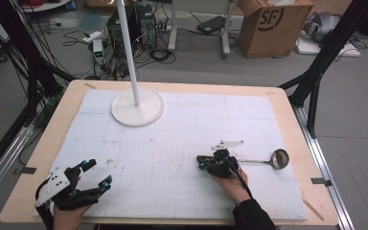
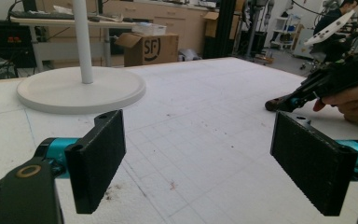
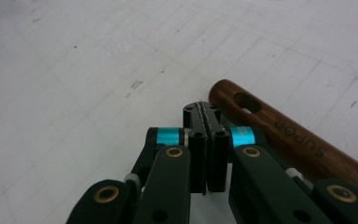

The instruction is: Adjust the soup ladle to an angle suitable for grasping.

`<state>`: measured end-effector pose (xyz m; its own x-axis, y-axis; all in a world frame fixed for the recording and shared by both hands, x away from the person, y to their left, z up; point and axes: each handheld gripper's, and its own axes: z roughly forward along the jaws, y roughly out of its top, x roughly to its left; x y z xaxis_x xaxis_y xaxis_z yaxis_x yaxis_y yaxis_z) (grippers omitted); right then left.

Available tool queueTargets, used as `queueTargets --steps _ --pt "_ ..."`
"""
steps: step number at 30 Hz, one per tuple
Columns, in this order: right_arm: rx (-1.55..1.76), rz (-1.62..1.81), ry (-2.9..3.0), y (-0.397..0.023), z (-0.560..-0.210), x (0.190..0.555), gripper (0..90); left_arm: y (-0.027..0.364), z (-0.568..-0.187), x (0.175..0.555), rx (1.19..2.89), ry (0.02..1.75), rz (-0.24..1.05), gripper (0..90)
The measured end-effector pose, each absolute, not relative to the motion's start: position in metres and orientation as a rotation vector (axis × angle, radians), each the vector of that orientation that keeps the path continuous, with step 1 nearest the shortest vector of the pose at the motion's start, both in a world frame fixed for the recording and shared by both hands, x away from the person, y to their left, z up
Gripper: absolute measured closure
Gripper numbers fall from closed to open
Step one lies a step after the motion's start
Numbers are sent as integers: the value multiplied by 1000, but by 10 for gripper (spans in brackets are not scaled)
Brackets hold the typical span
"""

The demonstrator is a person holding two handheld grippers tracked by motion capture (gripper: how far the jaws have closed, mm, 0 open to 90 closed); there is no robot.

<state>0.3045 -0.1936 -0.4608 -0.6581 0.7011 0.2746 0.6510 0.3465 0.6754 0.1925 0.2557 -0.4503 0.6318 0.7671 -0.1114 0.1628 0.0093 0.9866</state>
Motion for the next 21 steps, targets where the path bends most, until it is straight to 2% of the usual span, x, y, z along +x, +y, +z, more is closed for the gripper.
queueTargets --steps 21 --pt "1345 1153 2481 -182 -459 344 897 255 -449 191 1513 797 559 194"
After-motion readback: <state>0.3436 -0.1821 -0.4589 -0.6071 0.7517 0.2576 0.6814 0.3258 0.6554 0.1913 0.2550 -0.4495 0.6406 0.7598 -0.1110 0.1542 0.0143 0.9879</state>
